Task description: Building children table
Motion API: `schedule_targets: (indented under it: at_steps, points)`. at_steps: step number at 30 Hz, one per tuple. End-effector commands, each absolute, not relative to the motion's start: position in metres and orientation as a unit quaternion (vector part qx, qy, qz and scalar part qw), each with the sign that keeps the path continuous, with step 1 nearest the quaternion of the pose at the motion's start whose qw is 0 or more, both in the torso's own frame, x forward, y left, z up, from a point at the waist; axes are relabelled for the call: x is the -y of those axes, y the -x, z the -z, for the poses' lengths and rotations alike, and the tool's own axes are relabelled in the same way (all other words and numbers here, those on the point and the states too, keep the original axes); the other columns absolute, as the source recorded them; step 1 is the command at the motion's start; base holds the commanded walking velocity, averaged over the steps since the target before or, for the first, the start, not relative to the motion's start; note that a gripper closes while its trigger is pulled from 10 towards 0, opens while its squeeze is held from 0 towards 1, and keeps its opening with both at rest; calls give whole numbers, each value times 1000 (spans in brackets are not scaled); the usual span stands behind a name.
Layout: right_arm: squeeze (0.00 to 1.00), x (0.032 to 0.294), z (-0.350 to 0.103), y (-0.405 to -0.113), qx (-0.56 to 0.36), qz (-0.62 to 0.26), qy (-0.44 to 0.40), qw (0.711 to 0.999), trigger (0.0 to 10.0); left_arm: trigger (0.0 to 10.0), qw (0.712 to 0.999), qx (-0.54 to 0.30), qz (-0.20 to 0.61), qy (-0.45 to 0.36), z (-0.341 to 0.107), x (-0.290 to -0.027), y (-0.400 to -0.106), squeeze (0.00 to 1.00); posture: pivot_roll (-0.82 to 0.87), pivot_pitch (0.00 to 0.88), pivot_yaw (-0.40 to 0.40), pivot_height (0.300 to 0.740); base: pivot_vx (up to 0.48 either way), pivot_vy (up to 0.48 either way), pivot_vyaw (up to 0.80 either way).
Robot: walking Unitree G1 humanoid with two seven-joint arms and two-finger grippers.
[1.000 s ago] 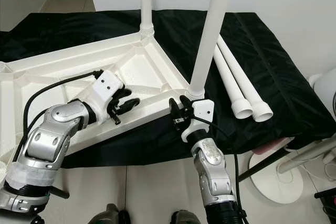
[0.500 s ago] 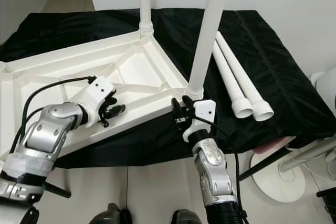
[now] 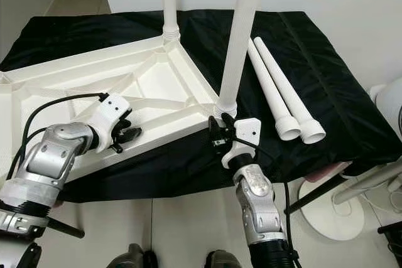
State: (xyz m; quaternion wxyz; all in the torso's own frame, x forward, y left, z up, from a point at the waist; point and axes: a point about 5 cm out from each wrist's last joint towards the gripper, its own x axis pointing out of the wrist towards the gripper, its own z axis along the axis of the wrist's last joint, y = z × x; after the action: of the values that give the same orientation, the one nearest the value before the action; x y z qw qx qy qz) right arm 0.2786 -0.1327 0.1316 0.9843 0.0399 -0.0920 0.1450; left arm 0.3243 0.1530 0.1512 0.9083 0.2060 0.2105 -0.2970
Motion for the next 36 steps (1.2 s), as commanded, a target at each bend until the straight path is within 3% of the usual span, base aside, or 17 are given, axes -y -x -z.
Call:
schedule_targets:
  at_steps: [1,2,3,5,6,7,10,11,12,19,20,21,22,30,31,32,36]
  points:
    - [0,134,-132,-279,95,-144,-38,984,10000,10000,919,-217,251,-214,-152,-167,-328,0,-83,62,36,740,0,0,0]
    - [0,133,-132,-279,95,-145,-37,984,10000,10000,918,-220,245,-220,-151,-169,-329,0,-83,61,35,740,0,0,0]
    - [0,132,-133,-280,95,-146,-37,984,10000,8588,918,-221,240,-225,-151,-169,-331,0,-83,58,35,740,0,0,0]
    - [0,131,-133,-281,96,-147,-37,984,10000,8588,918,-222,238,-226,-150,-169,-333,0,-83,58,35,740,0,0,0]
    - [0,130,-133,-281,96,-148,-37,984,10000,4000,918,-218,236,-231,-150,-167,-335,0,-84,54,39,740,0,0,0]
    - [0,129,-133,-282,96,-148,-37,984,10000,1137,918,-213,236,-236,-151,-164,-338,0,-82,52,38,740,0,0,0]
    - [0,128,-133,-283,96,-149,-37,983,10000,1137,918,-209,236,-241,-152,-162,-340,0,-82,52,38,740,0,0,0]
    - [0,128,-133,-283,97,-149,-37,983,10000,0,918,-202,237,-245,-154,-158,-343,0,-79,51,40,740,0,0,0]
    - [0,127,-134,-284,97,-149,-38,983,10000,0,918,-182,247,-251,-158,-144,-347,0,-81,49,44,740,0,0,0]
    - [0,127,-134,-285,101,-145,-40,984,10000,0,922,-151,260,-245,-161,-114,-349,0,-85,47,49,740,0,0,0]
    - [0,126,-134,-286,101,-143,-41,984,10000,2549,922,-135,267,-245,-163,-105,-349,0,-87,45,53,740,0,0,0]
    - [0,126,-134,-286,101,-143,-41,984,10000,2549,922,-135,267,-245,-163,-105,-349,0,-87,45,53,740,0,0,0]
    - [0,125,-134,-285,101,-142,-43,984,10000,10000,926,-107,272,-238,-168,-90,-350,0,-87,45,53,740,0,0,0]
    - [0,124,-133,-286,102,-139,-44,984,10000,10000,931,-69,278,-224,-177,-77,-353,0,-88,47,59,740,0,0,0]
    - [0,124,-133,-286,102,-138,-44,984,10000,10000,934,-64,281,-212,-179,-78,-353,361,-85,49,63,740,0,0,0]
    - [0,124,-133,-286,101,-137,-44,984,10000,10000,939,-58,287,-182,-183,-78,-353,1000,-85,50,66,740,0,0,0]
    - [0,124,-133,-285,101,-136,-45,985,10000,10000,944,-40,286,-160,-191,-80,-353,1000,-82,53,67,740,0,0,0]
